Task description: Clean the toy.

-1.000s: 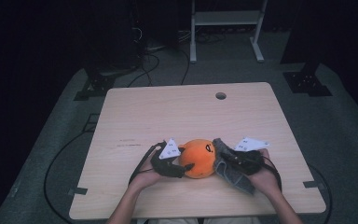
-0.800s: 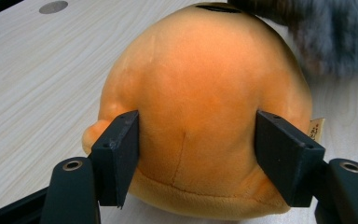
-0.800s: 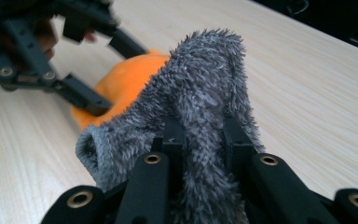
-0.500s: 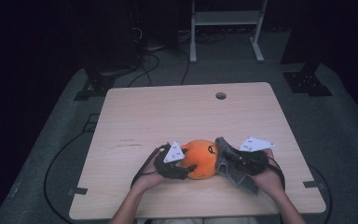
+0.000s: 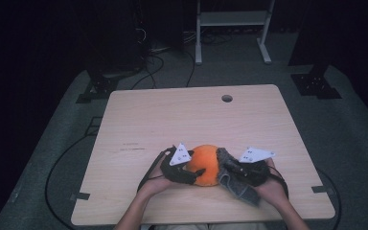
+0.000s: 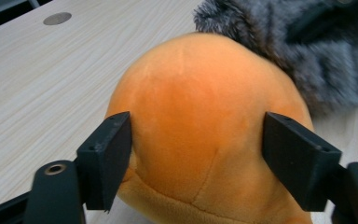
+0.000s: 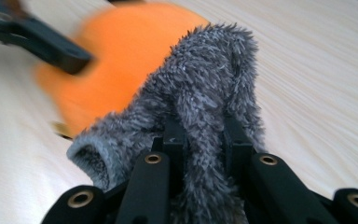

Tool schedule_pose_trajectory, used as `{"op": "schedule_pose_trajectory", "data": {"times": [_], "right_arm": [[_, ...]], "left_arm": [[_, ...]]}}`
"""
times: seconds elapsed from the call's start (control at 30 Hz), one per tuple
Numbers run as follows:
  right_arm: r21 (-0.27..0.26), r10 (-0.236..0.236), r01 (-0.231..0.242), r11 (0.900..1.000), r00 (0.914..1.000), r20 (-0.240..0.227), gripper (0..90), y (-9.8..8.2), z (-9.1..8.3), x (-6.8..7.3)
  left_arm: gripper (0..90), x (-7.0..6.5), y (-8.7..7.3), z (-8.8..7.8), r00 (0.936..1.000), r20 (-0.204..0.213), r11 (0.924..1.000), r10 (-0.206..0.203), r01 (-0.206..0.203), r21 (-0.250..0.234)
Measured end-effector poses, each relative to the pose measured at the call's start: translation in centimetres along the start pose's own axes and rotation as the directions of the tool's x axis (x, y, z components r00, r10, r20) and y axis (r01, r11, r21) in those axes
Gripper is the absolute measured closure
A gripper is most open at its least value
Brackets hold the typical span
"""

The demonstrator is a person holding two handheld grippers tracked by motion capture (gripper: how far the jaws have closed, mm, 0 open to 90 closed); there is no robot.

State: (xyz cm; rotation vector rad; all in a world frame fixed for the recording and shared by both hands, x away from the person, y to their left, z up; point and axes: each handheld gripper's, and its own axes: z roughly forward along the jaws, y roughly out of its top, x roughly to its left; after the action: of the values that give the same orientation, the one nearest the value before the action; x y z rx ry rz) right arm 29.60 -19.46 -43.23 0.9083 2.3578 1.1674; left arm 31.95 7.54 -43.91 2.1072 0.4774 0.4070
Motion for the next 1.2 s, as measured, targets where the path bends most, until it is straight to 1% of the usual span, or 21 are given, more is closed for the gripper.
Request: {"op": "schedule_pose_trajectory", "data": {"times": [0.07, 0.1, 0.17, 0.2, 0.27, 0.3, 0.33, 0.4, 0.47, 0.5, 0.53, 0.63, 0.73, 0.77, 0.83, 0.87, 0.93, 1.0, 1.07, 1.13, 1.2], "right_arm": [[0.013, 0.028, -0.028, 1.000, 0.9989, 0.038, 75.3, -0.2, -0.4, -0.8], [0.000, 0.036, -0.036, 0.999, 0.9986, 0.039, 75.3, 0.0, -0.8, -0.9], [-0.049, 0.026, -0.025, 0.998, 0.9996, 0.008, 75.2, 0.9, -1.3, -0.5], [-0.052, 0.012, -0.012, 0.999, 0.9999, -0.002, 75.2, 1.3, -1.2, 0.0], [-0.020, -0.038, 0.038, 0.999, 0.9993, 0.001, 75.2, 1.5, -0.1, 0.8], [-0.015, -0.039, 0.039, 0.999, 0.9992, 0.003, 75.4, 1.2, 0.3, 1.0], [-0.018, -0.031, 0.031, 0.999, 0.9995, -0.001, 75.5, 1.0, 0.4, 1.1], [-0.019, -0.022, 0.022, 1.000, 0.9997, -0.004, 75.5, 0.6, 0.1, 1.1], [-0.013, -0.025, 0.025, 1.000, 0.9996, -0.015, 75.4, 0.1, -0.3, 1.1], [-0.005, -0.030, 0.030, 1.000, 0.9993, -0.023, 75.3, -0.1, -0.5, 1.0], [0.008, -0.030, 0.030, 1.000, 0.9992, -0.026, 75.2, -0.2, -0.7, 0.6], [0.005, 0.010, -0.010, 1.000, 0.9998, 0.016, 75.3, 0.0, -1.6, -0.4], [-0.044, 0.004, -0.004, 0.999, 1.0000, 0.001, 75.2, 0.8, -1.9, -0.1], [-0.037, -0.015, 0.015, 0.999, 0.9999, -0.005, 75.1, 1.1, -1.5, 0.2], [-0.017, -0.037, 0.037, 0.999, 0.9993, 0.000, 75.2, 0.9, -0.9, 0.5], [-0.017, -0.035, 0.035, 0.999, 0.9994, -0.003, 75.3, 0.7, -0.8, 0.6], [-0.024, -0.021, 0.021, 0.999, 0.9997, -0.011, 75.3, 0.3, -0.9, 0.7], [-0.013, -0.033, 0.033, 0.999, 0.9994, -0.001, 75.3, 0.1, -1.1, 0.7], [-0.004, -0.031, 0.031, 0.999, 0.9994, 0.011, 75.3, 0.2, -1.5, 0.2], [-0.041, -0.009, 0.010, 0.999, 0.9997, 0.023, 75.3, 0.7, -2.5, -0.1], [-0.105, -0.002, 0.002, 0.994, 1.0000, -0.005, 75.4, 1.4, -3.2, 0.1]], "left_arm": [[27.1, -0.2, 0.0, 0.1, 0.9998, -0.002, 0.9997, 0.020, -0.020, 0.015], [27.6, -0.2, 0.1, 0.0, 0.9996, 0.001, 0.9994, 0.029, -0.029, 0.020], [27.7, -0.3, 0.1, 0.0, 0.9994, 0.011, 0.9993, 0.033, -0.034, 0.019], [27.6, -0.2, 0.2, -0.1, 0.9993, 0.023, 0.9995, 0.030, -0.030, 0.014], [21.4, 0.4, 0.7, -0.9, 0.9987, 0.047, 0.9997, -0.018, 0.019, -0.013], [18.4, 0.8, 0.9, -1.4, 0.9975, 0.055, 0.9982, -0.045, 0.047, -0.037], [16.4, 1.0, 1.0, -1.7, 0.9974, 0.035, 0.9966, -0.063, 0.065, -0.050], [11.4, 1.3, 1.0, -1.3, 0.9969, -0.007, 0.9970, -0.078, 0.078, 0.001], [9.8, 1.1, 0.6, -0.4, 0.9946, 0.028, 0.9940, -0.100, 0.099, 0.047], [12.7, 0.7, 0.3, 0.1, 0.9950, 0.051, 0.9948, -0.086, 0.083, 0.058], [19.0, 0.3, 0.2, 0.3, 0.9972, 0.047, 0.9973, -0.058, 0.056, 0.048], [23.2, -0.3, 0.4, 0.4, 0.9990, 0.045, 0.9985, -0.003, 0.001, 0.055], [23.9, -0.4, 0.4, 0.2, 0.9977, 0.067, 0.9984, 0.009, -0.013, 0.056], [23.5, -0.2, 0.5, 0.1, 0.9971, 0.076, 0.9983, 0.006, -0.010, 0.057], [16.4, 0.4, 0.7, -0.2, 0.9929, 0.101, 0.9977, -0.063, 0.061, 0.030], [11.6, 0.6, 0.8, -0.2, 0.9907, 0.093, 0.9947, -0.099, 0.096, 0.038], [10.4, 0.3, 0.7, 0.5, 0.9879, 0.115, 0.9935, -0.103, 0.097, 0.059], [22.1, -0.6, 0.7, 0.8, 0.9953, 0.089, 0.9990, -0.038, 0.036, 0.025], [34.7, -0.9, 1.4, 0.3, 0.9980, 0.062, 0.9997, 0.011, -0.010, -0.023], [39.2, -1.4, 1.8, -0.2, 0.9968, 0.035, 0.9952, 0.072, -0.069, -0.068], [39.0, -2.0, 1.9, 0.0, 0.9884, 0.026, 0.9873, 0.150, -0.148, -0.058]]}}
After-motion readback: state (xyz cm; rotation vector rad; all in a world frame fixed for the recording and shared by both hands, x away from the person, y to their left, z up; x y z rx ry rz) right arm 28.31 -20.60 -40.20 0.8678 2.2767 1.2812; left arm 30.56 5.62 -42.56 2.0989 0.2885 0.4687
